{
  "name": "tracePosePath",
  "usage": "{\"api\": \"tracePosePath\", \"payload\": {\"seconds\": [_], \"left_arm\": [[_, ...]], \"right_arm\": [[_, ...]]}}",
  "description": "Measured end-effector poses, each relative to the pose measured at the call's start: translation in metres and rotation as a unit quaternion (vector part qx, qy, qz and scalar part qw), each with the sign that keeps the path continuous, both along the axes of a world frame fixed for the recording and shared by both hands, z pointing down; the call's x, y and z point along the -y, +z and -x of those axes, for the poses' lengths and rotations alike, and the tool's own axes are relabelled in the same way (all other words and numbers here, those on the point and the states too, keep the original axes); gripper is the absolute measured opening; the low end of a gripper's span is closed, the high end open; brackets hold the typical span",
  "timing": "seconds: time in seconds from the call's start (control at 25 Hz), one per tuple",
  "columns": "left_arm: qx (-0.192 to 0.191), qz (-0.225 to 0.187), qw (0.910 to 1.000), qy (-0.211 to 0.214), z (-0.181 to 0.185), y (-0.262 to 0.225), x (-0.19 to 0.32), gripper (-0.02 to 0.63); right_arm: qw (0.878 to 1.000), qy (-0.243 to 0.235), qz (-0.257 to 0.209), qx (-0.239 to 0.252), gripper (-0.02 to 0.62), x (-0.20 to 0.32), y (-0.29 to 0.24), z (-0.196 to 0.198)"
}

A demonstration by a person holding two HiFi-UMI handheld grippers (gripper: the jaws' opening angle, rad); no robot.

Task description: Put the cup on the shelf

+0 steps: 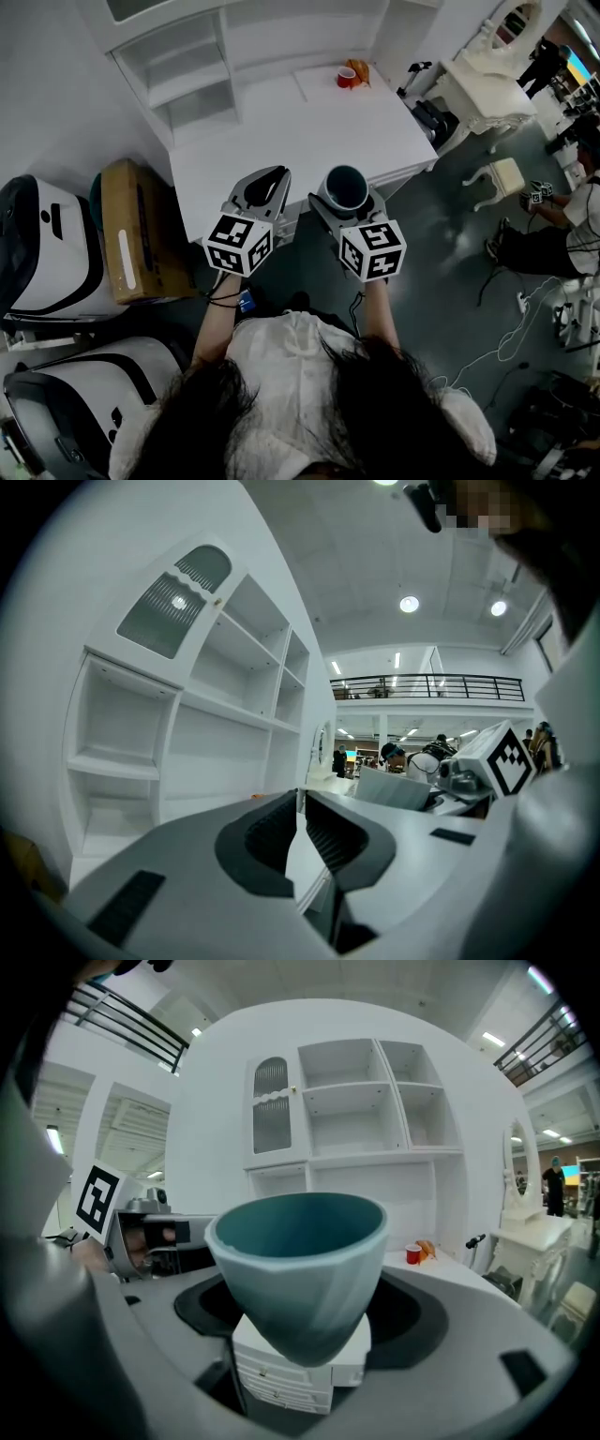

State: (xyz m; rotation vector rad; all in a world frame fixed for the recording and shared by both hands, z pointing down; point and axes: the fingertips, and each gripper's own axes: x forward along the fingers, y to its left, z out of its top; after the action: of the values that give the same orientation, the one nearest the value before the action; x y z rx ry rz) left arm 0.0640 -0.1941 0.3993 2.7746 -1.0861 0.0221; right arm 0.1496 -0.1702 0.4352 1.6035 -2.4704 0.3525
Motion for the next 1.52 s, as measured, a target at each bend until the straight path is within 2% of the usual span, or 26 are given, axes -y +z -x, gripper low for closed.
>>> {"api": "tracePosePath", "payload": {"seconds": [0.32, 0.76, 1.12, 1.52], "left_arm": [[0.007, -0.002, 0.9999, -0.010, -0.026, 0.000, 0.013, 0.025], [0.035, 0.000, 0.9994, -0.003, -0.038, 0.000, 0.034, 0.025], [0.037, -0.003, 0.9993, -0.006, -0.031, -0.002, 0.095, 0.025], [0.029, -0.004, 0.9992, -0.026, -0.009, -0.013, 0.181, 0.025]], "right_arm": [[1.000, -0.019, -0.001, 0.006, 0.360, 0.018, 0.005, -0.022], [1.000, -0.027, -0.005, 0.015, 0.360, 0.051, 0.005, -0.031], [0.999, -0.038, -0.008, 0.007, 0.360, 0.107, 0.001, -0.024], [0.997, -0.071, -0.033, -0.011, 0.360, 0.205, -0.033, -0.006]]}}
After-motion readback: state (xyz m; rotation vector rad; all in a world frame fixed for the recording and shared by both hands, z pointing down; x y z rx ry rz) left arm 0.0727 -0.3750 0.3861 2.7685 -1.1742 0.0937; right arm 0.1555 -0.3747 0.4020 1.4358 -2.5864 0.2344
